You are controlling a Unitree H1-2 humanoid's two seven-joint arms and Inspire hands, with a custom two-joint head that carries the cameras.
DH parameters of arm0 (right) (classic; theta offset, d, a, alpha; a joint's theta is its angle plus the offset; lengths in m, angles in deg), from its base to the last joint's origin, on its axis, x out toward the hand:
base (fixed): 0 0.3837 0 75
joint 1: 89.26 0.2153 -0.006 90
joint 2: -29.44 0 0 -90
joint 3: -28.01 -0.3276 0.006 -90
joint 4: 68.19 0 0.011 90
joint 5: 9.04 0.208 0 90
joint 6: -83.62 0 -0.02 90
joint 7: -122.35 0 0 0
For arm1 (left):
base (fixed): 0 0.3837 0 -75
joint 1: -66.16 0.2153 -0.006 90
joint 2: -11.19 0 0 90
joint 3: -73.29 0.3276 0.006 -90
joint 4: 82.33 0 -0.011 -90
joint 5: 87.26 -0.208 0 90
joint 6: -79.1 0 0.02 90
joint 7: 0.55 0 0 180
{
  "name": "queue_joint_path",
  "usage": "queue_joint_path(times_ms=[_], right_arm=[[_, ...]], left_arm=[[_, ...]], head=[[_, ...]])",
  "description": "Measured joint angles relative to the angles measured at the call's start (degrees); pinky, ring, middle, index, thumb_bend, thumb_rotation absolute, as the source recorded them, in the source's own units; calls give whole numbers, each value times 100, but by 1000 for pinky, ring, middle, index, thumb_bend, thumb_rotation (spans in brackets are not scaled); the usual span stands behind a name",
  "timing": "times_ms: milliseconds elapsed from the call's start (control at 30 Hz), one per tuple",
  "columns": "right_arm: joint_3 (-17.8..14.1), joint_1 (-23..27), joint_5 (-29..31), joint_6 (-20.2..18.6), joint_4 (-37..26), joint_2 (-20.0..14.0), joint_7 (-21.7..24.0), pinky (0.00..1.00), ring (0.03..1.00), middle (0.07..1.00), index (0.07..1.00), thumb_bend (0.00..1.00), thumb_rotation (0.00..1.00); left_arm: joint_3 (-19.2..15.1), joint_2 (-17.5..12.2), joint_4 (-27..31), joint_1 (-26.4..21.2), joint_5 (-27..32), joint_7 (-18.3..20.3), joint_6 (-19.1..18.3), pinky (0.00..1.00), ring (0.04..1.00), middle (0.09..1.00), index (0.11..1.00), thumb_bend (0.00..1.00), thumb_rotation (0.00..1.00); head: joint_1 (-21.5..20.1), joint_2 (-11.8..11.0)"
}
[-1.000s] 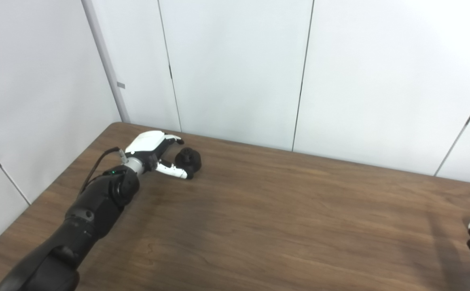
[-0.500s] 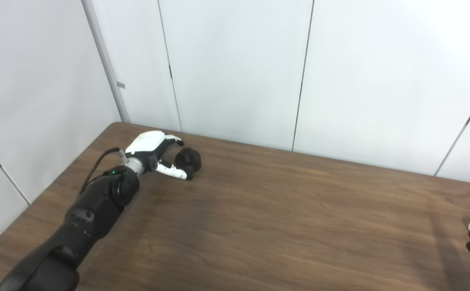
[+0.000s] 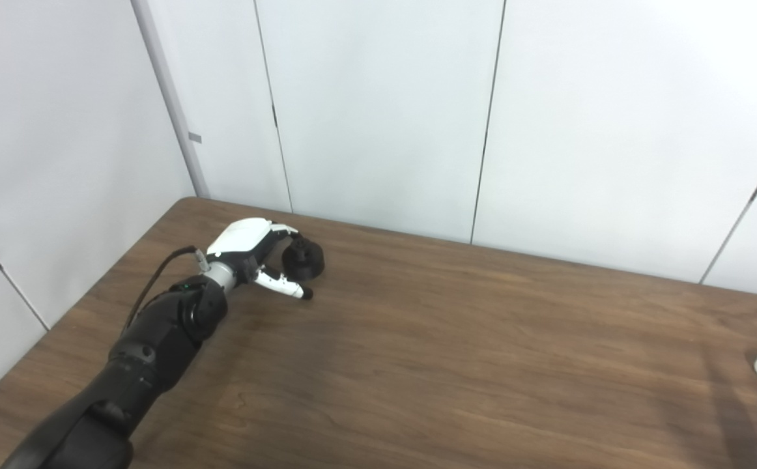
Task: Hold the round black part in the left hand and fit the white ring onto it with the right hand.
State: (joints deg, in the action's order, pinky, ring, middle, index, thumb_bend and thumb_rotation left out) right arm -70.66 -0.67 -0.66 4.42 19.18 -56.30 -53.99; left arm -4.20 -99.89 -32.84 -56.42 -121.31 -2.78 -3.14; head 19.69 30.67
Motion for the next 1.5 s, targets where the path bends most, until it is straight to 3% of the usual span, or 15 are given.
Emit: queue_joint_path(times_ms=[567, 767, 1267, 1367, 1500], right_arm=[[-49, -178, -21, -147, -158, -40, 14, 962, 967, 977, 1000, 431, 808], [-71, -185, -18, -145, -161, -42, 62, 947, 959, 971, 998, 433, 799], [-136, -214, 125, -165, -265, -43, 132, 973, 975, 980, 994, 429, 788], [-159, -226, 186, -164, -274, -44, 139, 954, 968, 972, 996, 433, 787], [-165, -244, 214, -167, -338, -46, 143, 958, 969, 975, 990, 439, 790]], left_arm=[[27, 38, -339, -11, 61, -204, 198, 1000, 952, 894, 824, 1000, 324], [105, 59, -488, -65, 61, -211, 216, 1000, 951, 891, 821, 1000, 409], [266, 108, -813, -250, 60, -393, 302, 999, 942, 881, 796, 937, 462], [287, 115, -852, -282, 60, -402, 302, 993, 940, 877, 772, 896, 431], [330, 122, -912, -314, 55, -528, 319, 965, 922, 851, 700, 848, 310]], head=[[-18, 35], [-44, 18], [-62, 62], [-62, 62], [-53, 62]])
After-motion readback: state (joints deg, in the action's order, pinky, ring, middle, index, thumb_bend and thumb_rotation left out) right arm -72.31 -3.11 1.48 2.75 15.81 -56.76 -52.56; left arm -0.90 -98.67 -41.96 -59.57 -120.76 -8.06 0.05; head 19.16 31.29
